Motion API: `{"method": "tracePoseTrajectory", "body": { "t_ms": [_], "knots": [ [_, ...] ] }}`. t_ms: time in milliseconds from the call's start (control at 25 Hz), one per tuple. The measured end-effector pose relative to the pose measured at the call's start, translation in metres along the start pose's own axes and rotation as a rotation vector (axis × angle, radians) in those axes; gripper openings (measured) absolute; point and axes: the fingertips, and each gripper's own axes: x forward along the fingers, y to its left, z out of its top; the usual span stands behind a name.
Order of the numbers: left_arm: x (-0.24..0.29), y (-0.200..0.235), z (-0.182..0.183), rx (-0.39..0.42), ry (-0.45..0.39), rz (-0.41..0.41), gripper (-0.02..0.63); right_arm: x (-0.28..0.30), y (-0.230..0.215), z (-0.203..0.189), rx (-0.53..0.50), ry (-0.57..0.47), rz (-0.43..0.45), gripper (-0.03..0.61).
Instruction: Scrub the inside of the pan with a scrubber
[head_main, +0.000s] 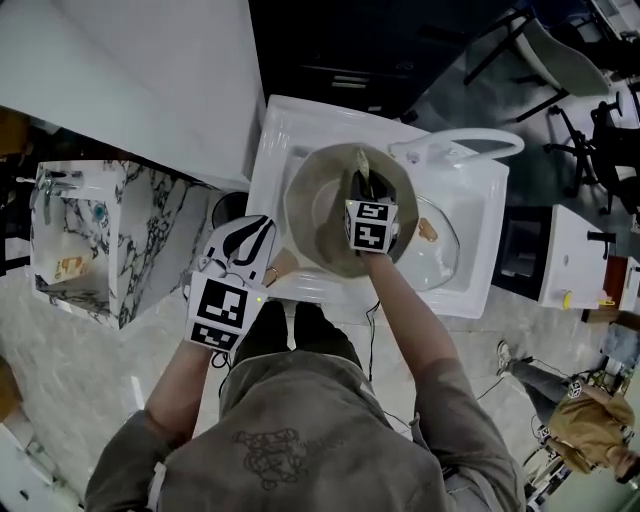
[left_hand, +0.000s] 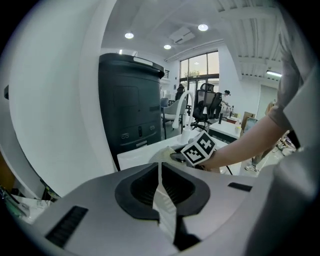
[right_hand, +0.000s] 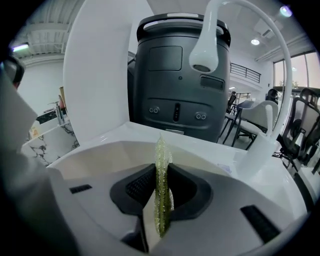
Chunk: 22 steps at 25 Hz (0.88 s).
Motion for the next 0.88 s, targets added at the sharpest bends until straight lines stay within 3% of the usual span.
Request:
{"method": "tracePoseTrajectory", "body": {
  "t_ms": [400,880],
  "knots": [
    [0.015,-0.019,-0.060,-0.007,0.180,-0.092,0.032,0.013,0.057,-0.011,-0.099,0.055,0.192,0.090],
    [0.015,-0.023,-0.082,-0.024,0.210,-0.111,0.032,-0.018,0.129,-0.020,-0.189,0.128,0.537,0.089]
  ]
}}
